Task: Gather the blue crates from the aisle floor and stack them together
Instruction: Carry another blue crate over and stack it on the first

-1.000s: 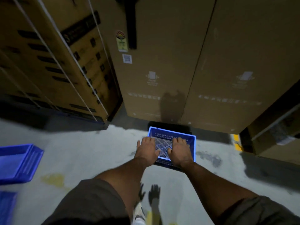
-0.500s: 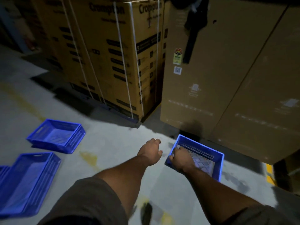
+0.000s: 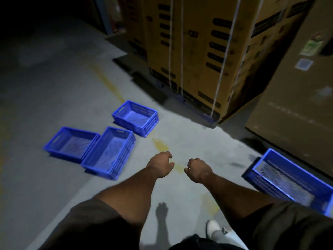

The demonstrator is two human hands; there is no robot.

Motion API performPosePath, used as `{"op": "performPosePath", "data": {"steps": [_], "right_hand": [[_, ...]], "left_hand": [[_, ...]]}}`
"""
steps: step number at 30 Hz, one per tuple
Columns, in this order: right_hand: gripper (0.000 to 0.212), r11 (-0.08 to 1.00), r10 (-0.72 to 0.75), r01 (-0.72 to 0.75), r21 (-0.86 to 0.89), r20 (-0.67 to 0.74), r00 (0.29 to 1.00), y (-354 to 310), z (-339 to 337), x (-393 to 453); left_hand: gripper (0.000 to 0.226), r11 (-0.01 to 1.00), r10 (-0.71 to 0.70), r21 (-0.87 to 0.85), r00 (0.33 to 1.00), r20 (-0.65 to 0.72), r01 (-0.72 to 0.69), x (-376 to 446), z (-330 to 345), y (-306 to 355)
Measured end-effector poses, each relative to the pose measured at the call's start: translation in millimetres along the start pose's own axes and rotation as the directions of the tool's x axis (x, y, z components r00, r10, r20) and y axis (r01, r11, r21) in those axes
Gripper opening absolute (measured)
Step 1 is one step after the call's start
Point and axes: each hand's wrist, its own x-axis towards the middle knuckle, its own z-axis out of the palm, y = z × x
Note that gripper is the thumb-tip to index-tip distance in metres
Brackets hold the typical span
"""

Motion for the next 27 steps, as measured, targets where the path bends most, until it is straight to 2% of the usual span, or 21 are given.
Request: {"op": "performPosePath", "data": {"steps": [7,15,18,22,24,27], "right_hand": [[0.046,0.980,-0.157,0.176,-0.094,0.178,0.971,-114.5,35.3,51.3],[0.049,0.902,-0.343,0.409,-0.139,0.344,0.874,-258.0,45.0,150.1],[0.049,0.860,-0.396,0.484,-0.160,0.388,0.832,-309.2,39.9,184.7],[0.045,0.811,-0.470,0.564,-0.154,0.403,0.785,-377.8,39.4,217.1],[0.044,0.784,-0.499,0.599,-0.163,0.410,0.764,-406.5,44.5,225.6],[0.042,0.763,-0.512,0.621,-0.182,0.418,0.751,-447.4,54.3,237.4]], "left_hand": [[0.046,0.951,-0.287,-0.149,0.951,-0.112,0.270,-26.5,-19.7,-129.3],[0.056,0.790,-0.585,-0.319,0.799,-0.137,0.524,-14.6,-74.3,-254.5],[0.065,0.723,-0.657,-0.402,0.738,-0.151,0.562,-6.0,-108.5,-286.8],[0.050,0.698,-0.698,-0.413,0.685,-0.208,0.585,-3.4,-143.5,-331.6],[0.051,0.681,-0.716,-0.420,0.665,-0.213,0.599,-7.6,-153.5,-352.9],[0.077,0.670,-0.727,-0.445,0.646,-0.231,0.594,-12.1,-167.6,-385.9]]}}
